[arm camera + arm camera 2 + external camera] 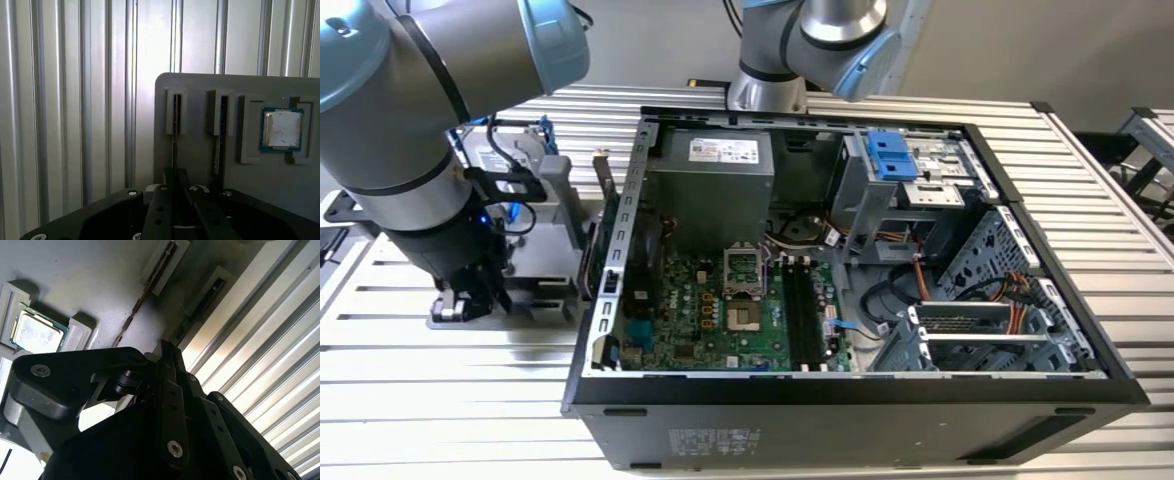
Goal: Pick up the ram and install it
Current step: 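Pick up the ram and move it above insertion slot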
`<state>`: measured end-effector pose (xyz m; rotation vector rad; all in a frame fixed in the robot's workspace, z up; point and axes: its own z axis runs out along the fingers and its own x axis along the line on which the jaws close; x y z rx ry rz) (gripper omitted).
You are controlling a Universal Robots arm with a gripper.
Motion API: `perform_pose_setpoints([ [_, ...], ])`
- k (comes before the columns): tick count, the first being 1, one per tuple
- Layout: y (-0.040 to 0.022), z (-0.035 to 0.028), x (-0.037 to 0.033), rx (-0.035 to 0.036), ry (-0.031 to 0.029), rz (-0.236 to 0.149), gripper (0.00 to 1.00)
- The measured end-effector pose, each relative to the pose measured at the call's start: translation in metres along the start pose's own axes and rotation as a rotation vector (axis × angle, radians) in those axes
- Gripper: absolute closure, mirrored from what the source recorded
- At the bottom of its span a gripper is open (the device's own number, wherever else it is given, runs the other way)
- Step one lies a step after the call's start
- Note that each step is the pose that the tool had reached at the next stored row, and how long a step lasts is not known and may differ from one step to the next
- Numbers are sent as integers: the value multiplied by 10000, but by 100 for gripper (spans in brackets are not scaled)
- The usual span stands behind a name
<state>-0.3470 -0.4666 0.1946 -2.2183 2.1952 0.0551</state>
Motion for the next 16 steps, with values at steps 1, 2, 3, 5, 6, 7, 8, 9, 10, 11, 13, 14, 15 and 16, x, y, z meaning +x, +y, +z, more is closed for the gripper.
perform_pose_setpoints([
  [1,0,0,0,0,0,1,100],
  [2,0,0,0,0,0,0,100],
  [3,0,0,0,0,0,0,100],
  [5,0,0,0,0,0,0,100],
  [6,0,0,0,0,1,0,100],
  [7,0,0,0,0,1,0,100],
  [8,0,0,0,0,1,0,100],
  [9,0,0,0,-1,1,0,100],
  [10,0,0,0,-1,1,0,100],
  [11,0,0,0,-1,1,0,100],
  [13,0,0,0,-1,0,0,100],
  [14,0,0,0,-1,0,0,100],
  [15,0,-5,0,-1,0,0,100],
  [16,0,-16,-1,-1,-1,0,100],
])
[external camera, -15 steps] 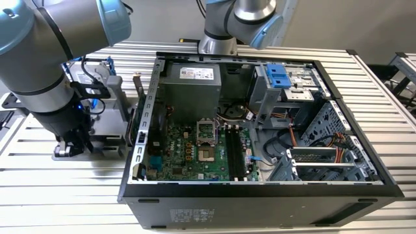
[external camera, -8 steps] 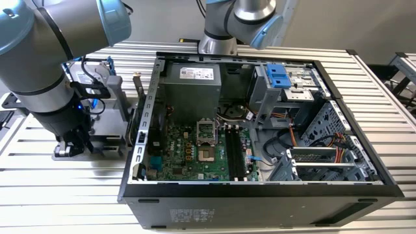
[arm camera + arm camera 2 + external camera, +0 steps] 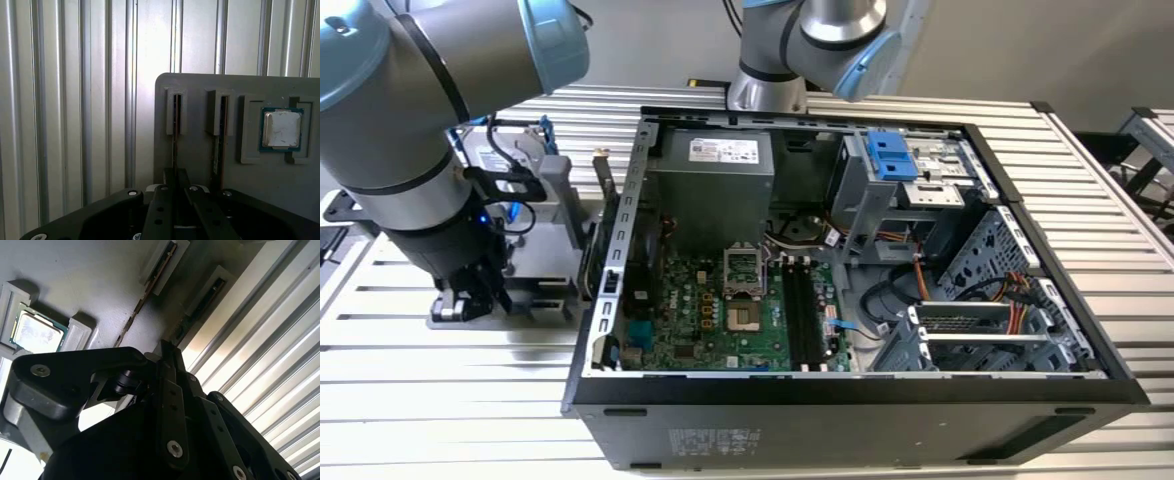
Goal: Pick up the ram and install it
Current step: 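Pick up the ram and move it above insertion slot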
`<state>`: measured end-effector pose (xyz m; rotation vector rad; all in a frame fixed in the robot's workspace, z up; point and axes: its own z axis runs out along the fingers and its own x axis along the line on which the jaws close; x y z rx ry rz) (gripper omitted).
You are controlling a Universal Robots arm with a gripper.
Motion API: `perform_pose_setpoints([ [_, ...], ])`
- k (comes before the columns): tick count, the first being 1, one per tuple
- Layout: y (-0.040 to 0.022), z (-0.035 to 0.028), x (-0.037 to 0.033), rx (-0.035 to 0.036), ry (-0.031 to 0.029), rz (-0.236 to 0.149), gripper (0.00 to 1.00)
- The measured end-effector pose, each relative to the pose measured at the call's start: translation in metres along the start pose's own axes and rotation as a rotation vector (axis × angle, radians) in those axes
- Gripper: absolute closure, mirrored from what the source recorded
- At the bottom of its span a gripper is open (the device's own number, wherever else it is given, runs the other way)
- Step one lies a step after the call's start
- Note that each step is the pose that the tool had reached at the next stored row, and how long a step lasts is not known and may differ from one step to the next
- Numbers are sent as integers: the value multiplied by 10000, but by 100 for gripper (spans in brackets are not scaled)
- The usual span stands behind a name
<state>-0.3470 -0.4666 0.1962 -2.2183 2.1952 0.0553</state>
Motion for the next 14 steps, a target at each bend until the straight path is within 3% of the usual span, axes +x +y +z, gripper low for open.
perform_pose_setpoints([
  [14,2,-278,-11,0,1,-1,100],
])
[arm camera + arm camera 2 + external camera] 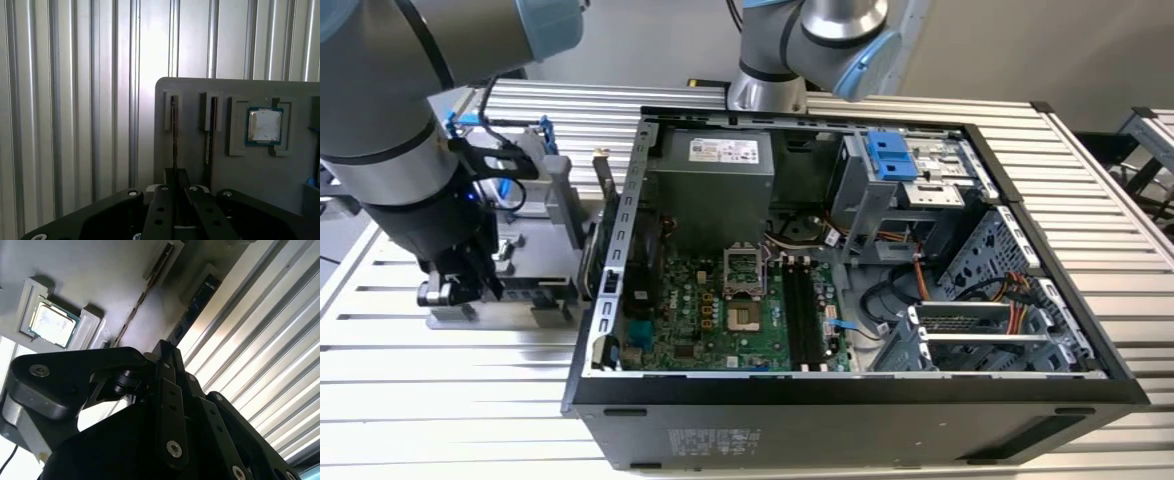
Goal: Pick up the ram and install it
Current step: 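Pick up the ram and move it above insertion slot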
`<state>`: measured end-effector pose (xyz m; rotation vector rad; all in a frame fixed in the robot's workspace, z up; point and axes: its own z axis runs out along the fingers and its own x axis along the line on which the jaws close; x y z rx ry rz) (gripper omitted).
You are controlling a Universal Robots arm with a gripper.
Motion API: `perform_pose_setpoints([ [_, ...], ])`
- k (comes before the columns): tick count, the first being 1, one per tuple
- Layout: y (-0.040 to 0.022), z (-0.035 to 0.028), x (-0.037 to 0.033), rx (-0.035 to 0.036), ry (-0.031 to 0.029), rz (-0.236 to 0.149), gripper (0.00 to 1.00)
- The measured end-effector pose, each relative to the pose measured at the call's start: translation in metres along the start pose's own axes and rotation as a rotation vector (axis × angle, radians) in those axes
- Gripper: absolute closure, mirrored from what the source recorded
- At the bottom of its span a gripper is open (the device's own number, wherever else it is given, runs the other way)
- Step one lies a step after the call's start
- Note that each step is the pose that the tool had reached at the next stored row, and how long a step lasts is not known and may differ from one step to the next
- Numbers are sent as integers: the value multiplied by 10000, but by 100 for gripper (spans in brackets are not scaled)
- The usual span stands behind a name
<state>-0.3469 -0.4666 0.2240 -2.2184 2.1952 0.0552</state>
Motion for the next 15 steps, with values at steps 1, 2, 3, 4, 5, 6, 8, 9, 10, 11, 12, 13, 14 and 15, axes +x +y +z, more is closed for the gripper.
perform_pose_setpoints([
  [1,1,-18,-1,-1,0,0,100],
  [2,1,-34,-1,0,0,1,100],
  [3,1,-48,-2,0,0,1,100],
  [4,1,-61,-2,2,0,1,100],
  [5,1,-72,-3,3,-1,0,100],
  [6,1,-83,-3,3,0,1,100],
  [8,1,-108,-4,2,0,0,100],
  [9,2,-121,-5,2,0,1,100],
  [10,2,-134,-5,2,0,1,100],
  [11,2,-149,-6,2,1,1,100],
  [12,2,-163,-6,2,0,1,100],
  [13,2,-180,-7,3,0,1,100],
  [14,3,-200,-8,2,0,1,100],
  [15,3,-223,-9,2,0,1,100],
])
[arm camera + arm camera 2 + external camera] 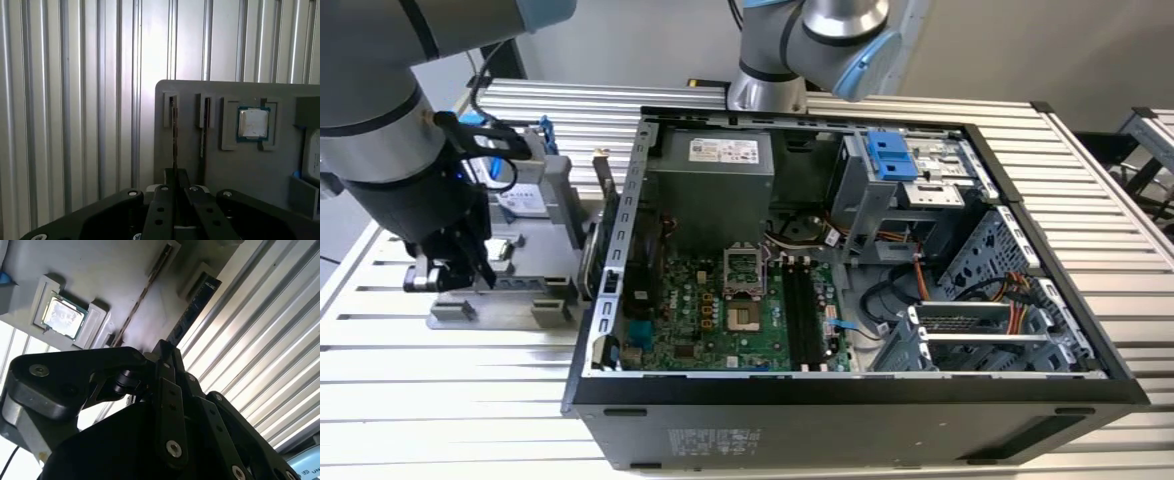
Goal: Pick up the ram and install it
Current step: 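Pick up the ram and move it above insertion slot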
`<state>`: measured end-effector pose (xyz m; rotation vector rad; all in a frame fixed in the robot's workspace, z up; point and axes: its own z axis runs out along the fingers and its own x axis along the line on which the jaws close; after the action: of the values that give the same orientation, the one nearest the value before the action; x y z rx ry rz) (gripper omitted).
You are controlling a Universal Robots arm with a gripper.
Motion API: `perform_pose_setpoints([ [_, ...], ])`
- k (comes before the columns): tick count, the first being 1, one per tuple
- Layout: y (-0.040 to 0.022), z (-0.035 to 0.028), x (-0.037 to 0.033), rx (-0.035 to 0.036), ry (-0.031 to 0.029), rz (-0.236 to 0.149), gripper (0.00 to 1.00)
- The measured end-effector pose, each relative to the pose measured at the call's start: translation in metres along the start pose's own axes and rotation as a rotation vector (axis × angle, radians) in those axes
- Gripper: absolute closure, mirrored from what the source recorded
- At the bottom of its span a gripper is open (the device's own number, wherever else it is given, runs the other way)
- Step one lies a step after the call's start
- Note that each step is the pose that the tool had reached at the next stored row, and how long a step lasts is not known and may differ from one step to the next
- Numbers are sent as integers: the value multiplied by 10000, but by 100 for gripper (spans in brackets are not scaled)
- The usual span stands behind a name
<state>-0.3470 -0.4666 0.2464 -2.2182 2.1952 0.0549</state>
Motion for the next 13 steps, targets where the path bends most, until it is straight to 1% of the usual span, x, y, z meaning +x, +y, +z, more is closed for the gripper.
perform_pose_setpoints([
  [5,1,-113,-5,1,0,1,100],
  [13,3,-265,-10,0,-1,0,100],
])
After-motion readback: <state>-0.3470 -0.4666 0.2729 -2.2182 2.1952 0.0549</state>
